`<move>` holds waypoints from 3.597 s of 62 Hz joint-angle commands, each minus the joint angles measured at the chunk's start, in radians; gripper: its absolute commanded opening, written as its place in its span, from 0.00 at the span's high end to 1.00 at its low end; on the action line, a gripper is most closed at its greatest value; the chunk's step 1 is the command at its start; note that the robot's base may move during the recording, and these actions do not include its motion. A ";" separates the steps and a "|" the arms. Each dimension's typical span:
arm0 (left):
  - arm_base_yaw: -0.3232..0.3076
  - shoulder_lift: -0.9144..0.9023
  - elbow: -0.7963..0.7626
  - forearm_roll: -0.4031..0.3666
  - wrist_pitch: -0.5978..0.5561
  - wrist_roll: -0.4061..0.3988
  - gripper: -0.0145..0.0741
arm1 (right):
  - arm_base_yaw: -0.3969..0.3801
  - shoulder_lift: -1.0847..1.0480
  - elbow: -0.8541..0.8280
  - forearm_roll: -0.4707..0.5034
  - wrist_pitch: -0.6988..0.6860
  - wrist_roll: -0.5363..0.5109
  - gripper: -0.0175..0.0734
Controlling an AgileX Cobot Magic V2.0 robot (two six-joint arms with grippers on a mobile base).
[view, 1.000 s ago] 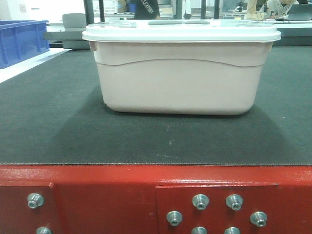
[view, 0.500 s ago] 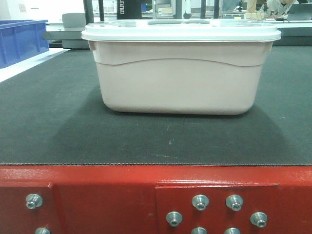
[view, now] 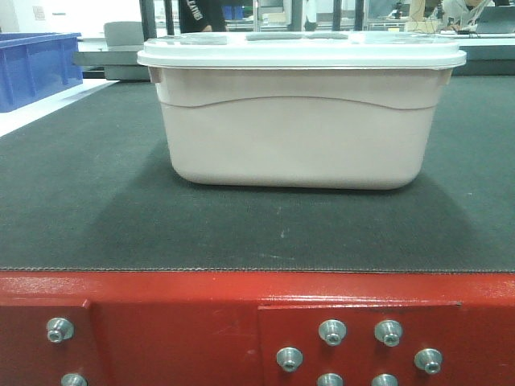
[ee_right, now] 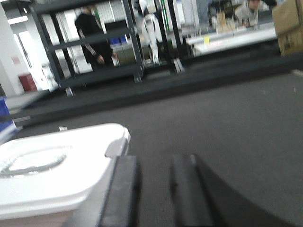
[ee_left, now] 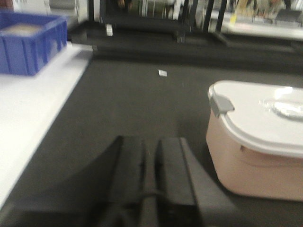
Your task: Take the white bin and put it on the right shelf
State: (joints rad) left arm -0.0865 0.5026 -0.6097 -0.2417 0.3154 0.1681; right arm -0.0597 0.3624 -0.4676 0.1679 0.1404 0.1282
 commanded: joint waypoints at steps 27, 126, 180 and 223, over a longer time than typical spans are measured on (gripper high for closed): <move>-0.083 0.452 -0.401 -0.257 0.164 0.009 0.35 | -0.002 0.407 -0.368 0.204 0.240 -0.002 0.11; 0.064 1.458 -0.903 -1.418 0.732 0.654 0.35 | -0.273 1.524 -0.963 1.395 1.163 -0.915 0.11; 0.011 1.462 -0.903 -1.463 0.734 0.654 0.40 | -0.190 1.547 -0.963 1.442 1.132 -0.956 0.20; 0.011 1.455 -0.924 -1.540 0.868 0.662 0.97 | -0.190 1.488 -0.963 1.456 1.197 -0.957 0.75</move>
State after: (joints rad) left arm -0.0576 2.0216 -1.4853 -1.6891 1.0157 0.8134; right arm -0.2605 1.9556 -1.3946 1.5385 1.1219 -0.8059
